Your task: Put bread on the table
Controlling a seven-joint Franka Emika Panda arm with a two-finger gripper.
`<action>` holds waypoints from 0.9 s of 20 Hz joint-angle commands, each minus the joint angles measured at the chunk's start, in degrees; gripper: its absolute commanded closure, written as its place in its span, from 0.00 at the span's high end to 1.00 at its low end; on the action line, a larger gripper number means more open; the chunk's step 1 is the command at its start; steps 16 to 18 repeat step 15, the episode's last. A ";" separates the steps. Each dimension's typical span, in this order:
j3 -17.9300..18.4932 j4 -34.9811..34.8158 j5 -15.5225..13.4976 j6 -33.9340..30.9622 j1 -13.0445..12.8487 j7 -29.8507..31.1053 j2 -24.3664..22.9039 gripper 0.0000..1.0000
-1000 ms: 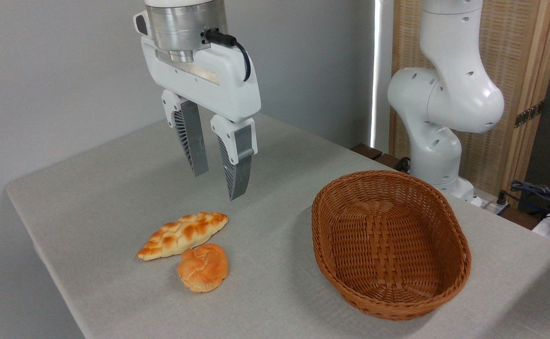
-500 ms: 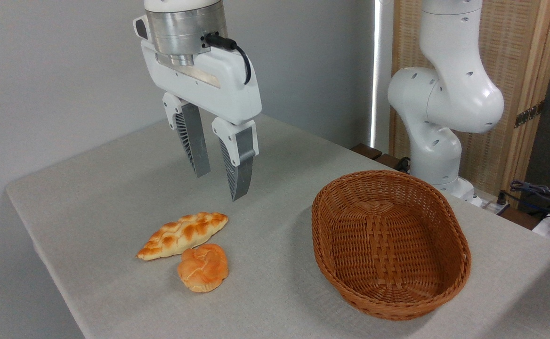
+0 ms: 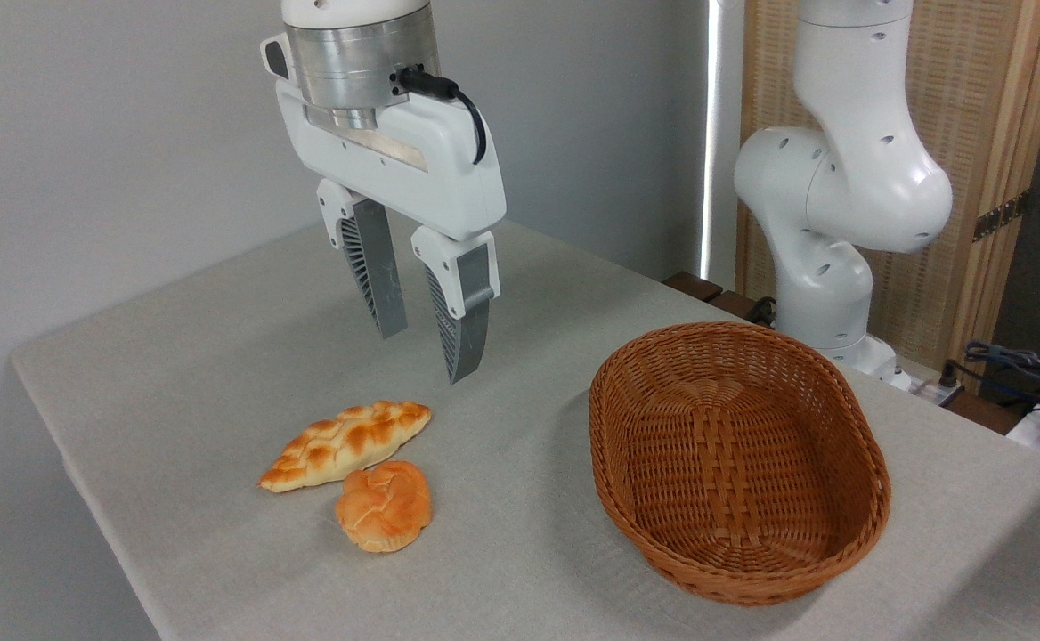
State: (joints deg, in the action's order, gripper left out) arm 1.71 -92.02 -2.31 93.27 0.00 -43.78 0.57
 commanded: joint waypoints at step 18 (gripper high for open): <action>-0.48 -0.17 -0.06 -2.57 -0.88 -0.87 -0.92 1.00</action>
